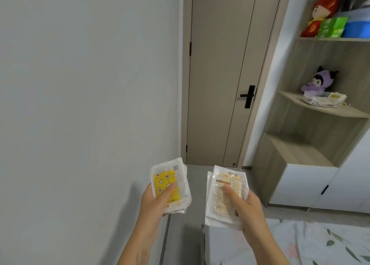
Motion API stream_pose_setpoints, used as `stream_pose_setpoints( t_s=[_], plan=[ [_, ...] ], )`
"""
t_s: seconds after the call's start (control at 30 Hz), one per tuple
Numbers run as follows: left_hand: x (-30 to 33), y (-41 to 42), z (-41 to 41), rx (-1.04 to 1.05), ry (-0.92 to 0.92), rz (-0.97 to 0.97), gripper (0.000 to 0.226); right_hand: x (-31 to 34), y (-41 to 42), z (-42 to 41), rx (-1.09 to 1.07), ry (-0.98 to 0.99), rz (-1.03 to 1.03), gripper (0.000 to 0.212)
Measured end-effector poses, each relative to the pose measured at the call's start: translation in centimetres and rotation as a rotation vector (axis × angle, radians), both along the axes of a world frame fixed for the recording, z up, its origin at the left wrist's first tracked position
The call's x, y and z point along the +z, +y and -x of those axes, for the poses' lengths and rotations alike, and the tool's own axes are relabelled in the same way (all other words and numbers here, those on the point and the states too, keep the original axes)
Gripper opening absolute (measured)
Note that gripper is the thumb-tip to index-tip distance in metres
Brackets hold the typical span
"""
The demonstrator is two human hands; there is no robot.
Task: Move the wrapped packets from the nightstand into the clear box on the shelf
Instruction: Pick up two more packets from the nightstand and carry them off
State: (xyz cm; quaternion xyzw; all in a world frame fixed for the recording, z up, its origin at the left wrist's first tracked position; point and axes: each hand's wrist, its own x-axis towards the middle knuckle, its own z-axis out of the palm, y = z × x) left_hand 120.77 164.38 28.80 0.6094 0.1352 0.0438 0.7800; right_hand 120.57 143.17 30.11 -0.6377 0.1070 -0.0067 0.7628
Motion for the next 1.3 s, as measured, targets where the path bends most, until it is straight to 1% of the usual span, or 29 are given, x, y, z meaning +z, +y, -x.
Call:
stream_pose_setpoints(
  t_s=[0.13, 0.27, 0.43, 0.53, 0.67, 0.8, 0.9, 1.03, 1.1, 1.23, 1.3],
  plan=[
    [0.7, 0.6, -9.2, -0.006, -0.015, 0.004, 0.025, 0.6, 0.4, -8.8, -0.012, -0.012, -0.023, 0.013],
    [1.6, 0.7, -16.2, -0.049, -0.029, 0.001, 0.026, 1.1, 0.1, -15.2, -0.037, -0.027, -0.016, 0.012],
    [2.0, -0.6, -24.1, -0.112, -0.038, -0.015, 0.038, 1.4, -1.1, -21.9, -0.078, -0.046, -0.002, 0.01],
    [1.4, -1.5, -28.9, -0.136, -0.04, -0.004, 0.03, 1.1, -1.9, -26.4, -0.104, -0.039, 0.01, 0.012],
    [0.1, -1.8, -35.8, -0.141, -0.025, -0.004, 0.028, 0.2, -2.4, -33.3, -0.135, -0.033, 0.017, 0.012],
    [-1.5, -2.0, -44.6, -0.172, 0.0, -0.015, 0.03, -1.1, -2.9, -42.0, -0.154, -0.012, 0.02, 0.012],
    [-2.1, -3.9, -53.2, -0.186, -0.001, -0.017, 0.028, -1.9, -3.9, -49.9, -0.194, 0.002, 0.012, 0.013],
    [-1.5, -8.3, -64.5, -0.281, 0.025, -0.034, 0.024, -1.5, -7.2, -59.4, -0.285, 0.023, 0.008, 0.011],
    [-0.6, -10.1, -69.4, -0.324, 0.025, -0.024, 0.024, -0.5, -9.3, -63.5, -0.33, 0.014, 0.002, 0.014],
    [0.7, -13.4, -77.0, -0.394, 0.011, -0.022, 0.026, 1.2, -13.3, -69.4, -0.415, 0.0, 0.005, 0.013],
    [0.9, -15.5, -79.6, -0.437, 0.019, -0.019, 0.022, 1.6, -15.3, -71.4, -0.447, 0.006, -0.005, 0.012]
  ],
)
